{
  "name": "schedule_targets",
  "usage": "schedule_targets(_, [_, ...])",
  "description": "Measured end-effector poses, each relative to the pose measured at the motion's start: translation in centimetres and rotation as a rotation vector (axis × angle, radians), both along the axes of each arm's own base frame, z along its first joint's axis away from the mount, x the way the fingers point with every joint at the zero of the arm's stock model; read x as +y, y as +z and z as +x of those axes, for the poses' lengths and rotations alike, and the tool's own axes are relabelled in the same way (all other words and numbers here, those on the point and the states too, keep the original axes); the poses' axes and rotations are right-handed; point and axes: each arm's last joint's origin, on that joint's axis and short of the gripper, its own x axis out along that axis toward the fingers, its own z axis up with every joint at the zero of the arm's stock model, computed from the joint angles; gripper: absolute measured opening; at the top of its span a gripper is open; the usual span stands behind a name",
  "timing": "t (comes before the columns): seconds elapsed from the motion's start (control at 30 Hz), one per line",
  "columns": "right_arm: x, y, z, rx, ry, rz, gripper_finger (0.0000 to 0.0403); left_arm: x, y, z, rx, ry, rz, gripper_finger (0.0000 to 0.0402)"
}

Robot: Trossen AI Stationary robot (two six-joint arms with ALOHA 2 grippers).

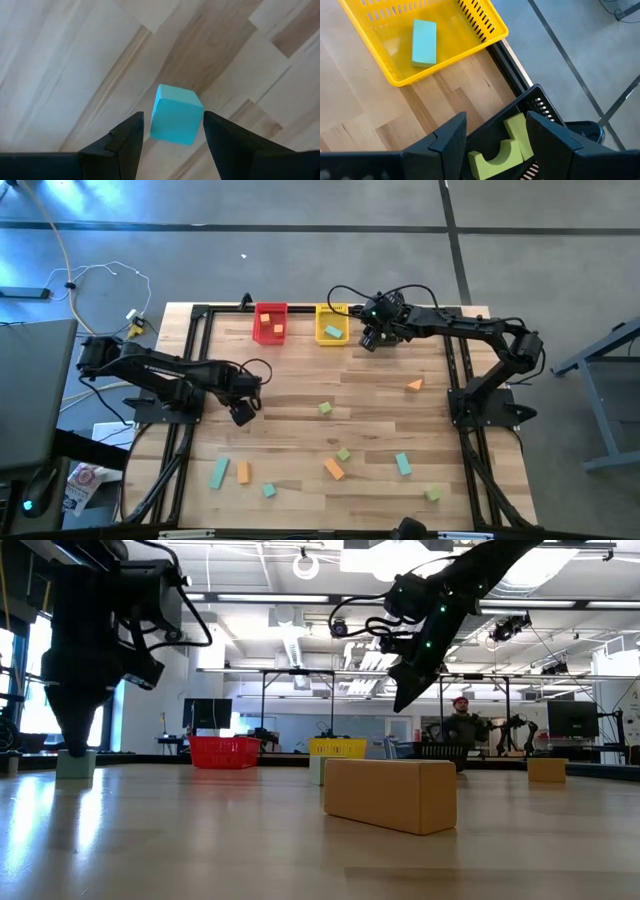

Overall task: Sort & place blocks by color
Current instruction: Put the blue block into the yellow bin

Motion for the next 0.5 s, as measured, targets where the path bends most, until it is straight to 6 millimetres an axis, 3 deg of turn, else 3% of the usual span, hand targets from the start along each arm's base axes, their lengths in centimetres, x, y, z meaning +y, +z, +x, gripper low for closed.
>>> schedule_targets(0.27, [0.0,0.0,0.0,0.001,0.000,0.000,0.0193,0.1,-1.4,0.7,0.058,-0.009,-0.006,0.0184])
schedule_targets(0.5, [0.0,0.0,0.0,0.003,-0.004,0.007,0.0193,0.1,-1.5,0.8,0.063,-0.044,-0.008,0.0125])
